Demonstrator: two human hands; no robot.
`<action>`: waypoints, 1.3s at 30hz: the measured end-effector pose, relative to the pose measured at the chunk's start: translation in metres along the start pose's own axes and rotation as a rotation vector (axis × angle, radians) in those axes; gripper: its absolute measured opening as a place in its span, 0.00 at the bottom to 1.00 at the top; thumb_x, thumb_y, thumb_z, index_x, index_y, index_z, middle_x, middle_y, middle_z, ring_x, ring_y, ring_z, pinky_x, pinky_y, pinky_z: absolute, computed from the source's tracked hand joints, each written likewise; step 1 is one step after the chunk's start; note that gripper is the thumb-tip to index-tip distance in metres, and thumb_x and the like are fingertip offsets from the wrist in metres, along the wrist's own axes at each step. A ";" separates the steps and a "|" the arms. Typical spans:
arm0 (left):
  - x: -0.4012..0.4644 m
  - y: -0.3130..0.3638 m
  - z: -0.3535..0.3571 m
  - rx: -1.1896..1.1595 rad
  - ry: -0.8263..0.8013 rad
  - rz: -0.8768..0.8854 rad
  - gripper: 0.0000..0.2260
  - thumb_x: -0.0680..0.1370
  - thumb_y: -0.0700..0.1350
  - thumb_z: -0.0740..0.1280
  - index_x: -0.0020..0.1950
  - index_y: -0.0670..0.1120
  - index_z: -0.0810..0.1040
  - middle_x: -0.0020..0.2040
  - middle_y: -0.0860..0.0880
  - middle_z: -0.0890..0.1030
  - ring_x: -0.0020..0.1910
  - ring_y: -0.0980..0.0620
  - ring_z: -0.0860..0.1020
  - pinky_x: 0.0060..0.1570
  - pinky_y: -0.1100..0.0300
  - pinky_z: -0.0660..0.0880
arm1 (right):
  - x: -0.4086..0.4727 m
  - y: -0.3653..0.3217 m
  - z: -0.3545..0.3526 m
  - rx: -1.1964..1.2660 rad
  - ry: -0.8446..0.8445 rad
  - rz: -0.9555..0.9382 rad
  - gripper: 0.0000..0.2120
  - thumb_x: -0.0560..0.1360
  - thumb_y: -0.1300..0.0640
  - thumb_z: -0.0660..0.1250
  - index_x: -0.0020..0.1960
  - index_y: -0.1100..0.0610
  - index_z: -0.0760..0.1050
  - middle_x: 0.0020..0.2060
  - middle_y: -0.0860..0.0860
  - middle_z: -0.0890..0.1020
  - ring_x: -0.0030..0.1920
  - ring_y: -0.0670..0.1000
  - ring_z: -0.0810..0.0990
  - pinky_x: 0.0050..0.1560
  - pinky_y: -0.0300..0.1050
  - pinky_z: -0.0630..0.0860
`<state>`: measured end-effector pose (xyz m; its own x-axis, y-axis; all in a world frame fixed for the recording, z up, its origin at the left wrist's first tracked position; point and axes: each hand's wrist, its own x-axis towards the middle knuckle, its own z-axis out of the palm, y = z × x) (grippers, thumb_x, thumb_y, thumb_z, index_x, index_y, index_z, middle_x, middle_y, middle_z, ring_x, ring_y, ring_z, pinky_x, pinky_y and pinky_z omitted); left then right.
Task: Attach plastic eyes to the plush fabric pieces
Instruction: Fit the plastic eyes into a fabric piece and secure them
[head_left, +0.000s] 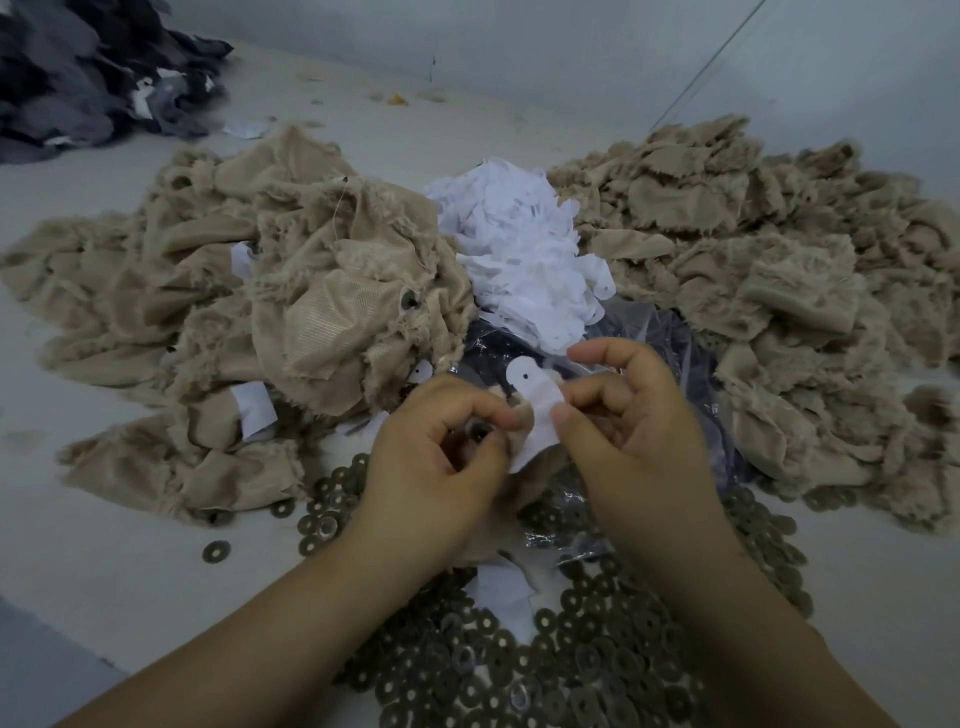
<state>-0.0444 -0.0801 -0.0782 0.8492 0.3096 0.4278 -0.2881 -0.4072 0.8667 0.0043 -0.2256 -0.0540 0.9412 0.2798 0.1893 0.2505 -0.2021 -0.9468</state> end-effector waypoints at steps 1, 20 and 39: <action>-0.001 -0.001 0.001 -0.006 -0.012 0.027 0.08 0.72 0.32 0.71 0.40 0.45 0.82 0.41 0.51 0.80 0.42 0.52 0.79 0.41 0.64 0.75 | 0.001 0.002 0.000 -0.016 -0.010 0.009 0.18 0.77 0.64 0.68 0.55 0.42 0.71 0.40 0.49 0.84 0.40 0.47 0.83 0.41 0.45 0.79; -0.001 -0.003 0.005 -0.279 0.098 -0.265 0.16 0.66 0.43 0.77 0.30 0.44 0.69 0.33 0.35 0.74 0.30 0.45 0.72 0.29 0.39 0.74 | 0.001 -0.006 -0.004 -0.166 -0.072 0.097 0.07 0.73 0.50 0.72 0.50 0.46 0.76 0.36 0.45 0.85 0.36 0.46 0.85 0.40 0.49 0.84; 0.001 0.015 -0.006 -0.059 -0.054 0.057 0.18 0.70 0.38 0.73 0.58 0.52 0.81 0.45 0.58 0.78 0.44 0.61 0.76 0.45 0.69 0.73 | 0.010 -0.007 -0.010 0.910 -0.257 0.638 0.08 0.70 0.62 0.67 0.43 0.63 0.85 0.48 0.62 0.85 0.45 0.57 0.85 0.49 0.53 0.83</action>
<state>-0.0502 -0.0808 -0.0633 0.8528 0.2403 0.4636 -0.3608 -0.3708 0.8558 0.0144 -0.2306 -0.0427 0.7374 0.5752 -0.3540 -0.6130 0.3501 -0.7083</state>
